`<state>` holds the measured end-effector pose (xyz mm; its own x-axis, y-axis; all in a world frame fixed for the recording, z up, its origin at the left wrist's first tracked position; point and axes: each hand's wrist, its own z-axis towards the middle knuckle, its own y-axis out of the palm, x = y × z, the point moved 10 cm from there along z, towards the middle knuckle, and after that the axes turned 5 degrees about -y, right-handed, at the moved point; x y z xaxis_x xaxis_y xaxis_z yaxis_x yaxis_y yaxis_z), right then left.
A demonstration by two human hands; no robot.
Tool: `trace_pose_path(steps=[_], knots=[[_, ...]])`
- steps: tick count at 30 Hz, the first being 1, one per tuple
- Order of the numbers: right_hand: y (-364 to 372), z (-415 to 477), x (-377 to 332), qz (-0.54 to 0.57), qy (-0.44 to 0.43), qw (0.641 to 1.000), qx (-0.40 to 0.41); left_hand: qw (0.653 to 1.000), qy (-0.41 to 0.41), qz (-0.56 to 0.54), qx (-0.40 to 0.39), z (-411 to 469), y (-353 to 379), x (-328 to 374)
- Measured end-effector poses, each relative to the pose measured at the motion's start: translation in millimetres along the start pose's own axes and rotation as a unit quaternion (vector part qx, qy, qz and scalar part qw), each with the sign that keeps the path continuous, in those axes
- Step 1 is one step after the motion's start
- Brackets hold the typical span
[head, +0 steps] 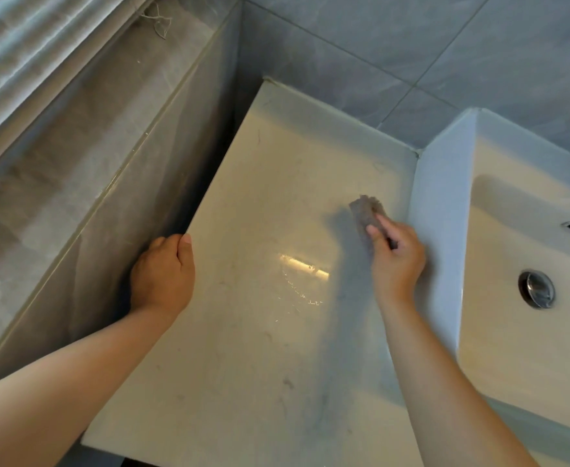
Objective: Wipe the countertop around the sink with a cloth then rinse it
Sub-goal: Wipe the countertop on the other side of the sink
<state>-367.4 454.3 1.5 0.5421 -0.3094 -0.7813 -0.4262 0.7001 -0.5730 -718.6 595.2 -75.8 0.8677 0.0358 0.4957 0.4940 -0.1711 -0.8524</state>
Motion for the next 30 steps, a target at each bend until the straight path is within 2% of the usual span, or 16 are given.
trace_pose_path(steps=[6, 11, 19, 24, 27, 30], knots=[[9.1, 7.9, 36.2, -0.063, 0.014, 0.998, 0.020, 1.000, 0.000, 0.002, -0.001, 0.7, 1.7, -1.5], [7.2, -6.2, 41.1, -0.059, 0.029, 0.997, 0.044, 1.000, 0.010, -0.006, 0.003, 1.0, 2.7, -0.1], [16.5, -93.2, 3.7, -0.050, -0.016, 0.998, -0.029, 1.000, 0.011, -0.006, -0.003, 1.2, 3.9, -1.3], [22.7, -130.0, -9.8, 0.046, 0.070, 0.990, -0.114, 1.000, 0.002, -0.008, -0.014, 0.1, 3.1, 0.4], [-8.8, -111.6, -13.6, 0.071, 0.093, 0.993, -0.009, 1.000, 0.000, -0.011, -0.017, -0.3, 2.6, 0.6], [-31.7, -79.9, -5.7, -0.009, 0.072, 0.994, 0.083, 1.000, 0.001, -0.009, -0.013, -0.2, 1.7, 0.6]])
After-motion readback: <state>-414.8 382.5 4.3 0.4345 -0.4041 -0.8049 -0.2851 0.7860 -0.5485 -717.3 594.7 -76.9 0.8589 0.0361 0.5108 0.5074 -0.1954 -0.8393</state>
